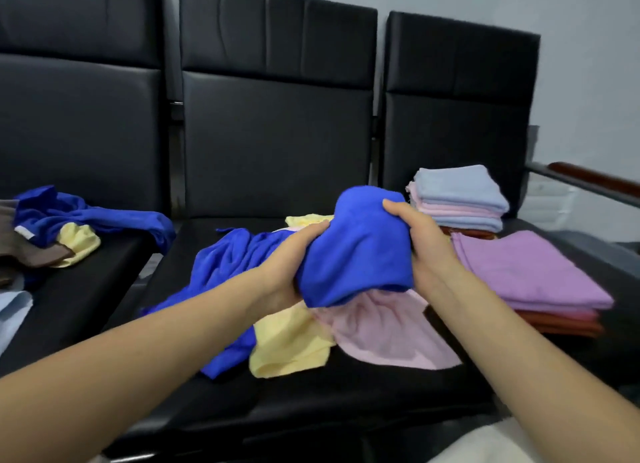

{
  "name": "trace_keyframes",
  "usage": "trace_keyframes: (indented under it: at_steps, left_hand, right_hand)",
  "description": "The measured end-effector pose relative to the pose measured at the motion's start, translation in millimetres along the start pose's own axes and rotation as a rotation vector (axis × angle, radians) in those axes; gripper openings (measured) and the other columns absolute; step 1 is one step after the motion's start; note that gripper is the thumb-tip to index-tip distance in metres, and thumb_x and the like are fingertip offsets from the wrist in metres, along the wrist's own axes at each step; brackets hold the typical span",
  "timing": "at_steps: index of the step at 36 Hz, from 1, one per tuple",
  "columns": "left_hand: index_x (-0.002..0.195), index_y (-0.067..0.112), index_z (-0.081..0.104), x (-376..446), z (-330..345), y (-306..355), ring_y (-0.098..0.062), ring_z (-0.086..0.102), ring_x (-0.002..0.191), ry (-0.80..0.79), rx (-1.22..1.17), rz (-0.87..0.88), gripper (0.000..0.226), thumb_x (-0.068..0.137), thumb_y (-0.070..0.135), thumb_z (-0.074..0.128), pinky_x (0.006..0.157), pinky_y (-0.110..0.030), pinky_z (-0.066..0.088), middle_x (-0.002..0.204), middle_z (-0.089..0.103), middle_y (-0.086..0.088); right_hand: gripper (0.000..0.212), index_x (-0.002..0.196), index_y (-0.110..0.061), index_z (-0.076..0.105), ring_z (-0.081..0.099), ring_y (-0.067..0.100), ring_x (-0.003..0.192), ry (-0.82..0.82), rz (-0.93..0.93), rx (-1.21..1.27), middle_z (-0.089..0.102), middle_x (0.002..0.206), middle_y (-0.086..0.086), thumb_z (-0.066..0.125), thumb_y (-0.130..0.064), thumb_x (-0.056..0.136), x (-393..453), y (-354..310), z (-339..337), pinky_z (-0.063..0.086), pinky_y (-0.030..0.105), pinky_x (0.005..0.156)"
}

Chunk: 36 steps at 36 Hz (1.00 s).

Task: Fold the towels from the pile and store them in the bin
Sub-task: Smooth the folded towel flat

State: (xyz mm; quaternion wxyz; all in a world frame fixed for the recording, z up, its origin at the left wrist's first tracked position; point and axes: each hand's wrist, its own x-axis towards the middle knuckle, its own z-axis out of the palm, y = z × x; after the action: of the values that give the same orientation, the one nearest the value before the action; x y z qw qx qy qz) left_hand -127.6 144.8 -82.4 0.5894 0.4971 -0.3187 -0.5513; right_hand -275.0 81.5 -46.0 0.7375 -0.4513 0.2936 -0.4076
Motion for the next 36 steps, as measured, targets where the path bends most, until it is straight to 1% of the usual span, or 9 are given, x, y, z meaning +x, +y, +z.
trace_keyframes:
  at_steps: [3,7,13,18,22,24,26,29,36]
  left_hand:
    - [0.086,0.017,0.069,17.6,34.5,-0.3,-0.013,0.068,0.069,-0.032,-0.014,0.021,0.018,0.095,0.025,0.055,0.062,-0.025,0.049,0.082,0.072,0.0]
    - [0.116,0.014,0.062,43.0,87.2,-2.1,-0.013,0.069,0.083,0.002,0.041,0.156,0.023,0.094,0.01,0.056,0.061,-0.02,0.055,0.104,0.072,-0.002]
    - [0.124,0.02,0.052,93.5,169.9,-9.6,-0.016,0.063,0.096,-0.049,0.101,0.304,0.04,0.09,-0.002,0.052,0.078,-0.025,0.052,0.111,0.064,0.003]
    - [0.122,0.019,0.047,132.6,212.3,-47.1,-0.025,0.06,0.106,-0.089,0.414,0.213,0.037,0.088,0.008,0.056,0.094,-0.036,0.05,0.111,0.062,-0.003]
    - [0.138,0.005,0.043,141.6,209.5,-76.4,-0.033,0.058,0.114,-0.029,0.745,0.146,0.054,0.088,0.019,0.058,0.093,-0.036,0.051,0.134,0.053,-0.016]
    - [0.139,0.009,0.045,142.4,202.4,-80.4,-0.03,0.06,0.109,-0.029,0.735,0.136,0.054,0.089,0.023,0.058,0.087,-0.037,0.054,0.132,0.054,-0.013]
    - [0.127,0.011,0.054,140.4,191.9,-74.5,-0.022,0.061,0.082,-0.017,0.675,0.149,0.039,0.091,0.025,0.058,0.064,-0.028,0.053,0.106,0.063,-0.009]
    - [0.11,0.016,0.058,130.0,167.0,-54.3,-0.015,0.052,0.062,0.044,0.583,0.215,0.02,0.092,0.025,0.057,0.053,-0.024,0.044,0.076,0.055,0.0]
    - [0.106,0.018,0.06,78.1,72.4,4.2,-0.013,0.053,0.064,0.236,0.554,0.36,0.015,0.096,0.018,0.049,0.057,-0.024,0.044,0.089,0.06,0.001]
  right_hand:
    - [0.025,0.109,-0.005,0.067,0.072,0.026,0.085,0.146,0.007,-0.113,0.075,0.094,0.013,0.06,-0.023,0.093,2.9,-22.3,-32.2,0.057,0.032,0.07]
    - [0.008,0.094,-0.008,0.068,0.066,0.027,0.084,0.331,-0.158,-0.352,0.073,0.088,0.01,0.061,-0.01,0.092,6.8,-55.7,-92.8,0.054,0.03,0.064]
    - [0.011,0.096,-0.018,0.07,0.065,0.019,0.092,0.536,-0.383,-0.793,0.07,0.096,-0.001,0.061,-0.013,0.093,10.4,-105.7,-172.2,0.052,0.034,0.084]
    - [0.025,0.107,-0.005,0.069,0.063,0.029,0.097,0.727,-0.214,-1.192,0.069,0.111,0.016,0.062,-0.022,0.091,27.3,-122.3,-245.7,0.05,0.038,0.086]
    - [0.047,0.128,-0.012,0.057,0.056,0.032,0.118,0.763,0.011,-1.55,0.06,0.131,0.013,0.064,-0.036,0.089,21.7,-99.5,-274.9,0.045,0.037,0.094]
    - [0.046,0.131,-0.015,0.056,0.052,0.032,0.121,0.826,-0.118,-1.607,0.059,0.13,0.011,0.062,-0.035,0.089,16.9,-89.3,-271.0,0.045,0.041,0.097]
    - [0.043,0.131,-0.017,0.057,0.047,0.032,0.123,0.866,-0.307,-1.659,0.058,0.128,0.01,0.061,-0.031,0.091,15.3,-84.1,-259.6,0.039,0.043,0.099]
    - [0.029,0.12,-0.016,0.063,0.053,0.026,0.111,0.756,-0.539,-1.441,0.063,0.11,0.004,0.06,-0.022,0.091,15.6,-79.4,-226.2,0.043,0.04,0.095]
    - [0.01,0.087,-0.027,0.063,0.064,0.021,0.078,0.349,-0.432,-1.067,0.065,0.076,0.0,0.06,-0.018,0.092,36.5,-32.2,-127.9,0.051,0.037,0.076]
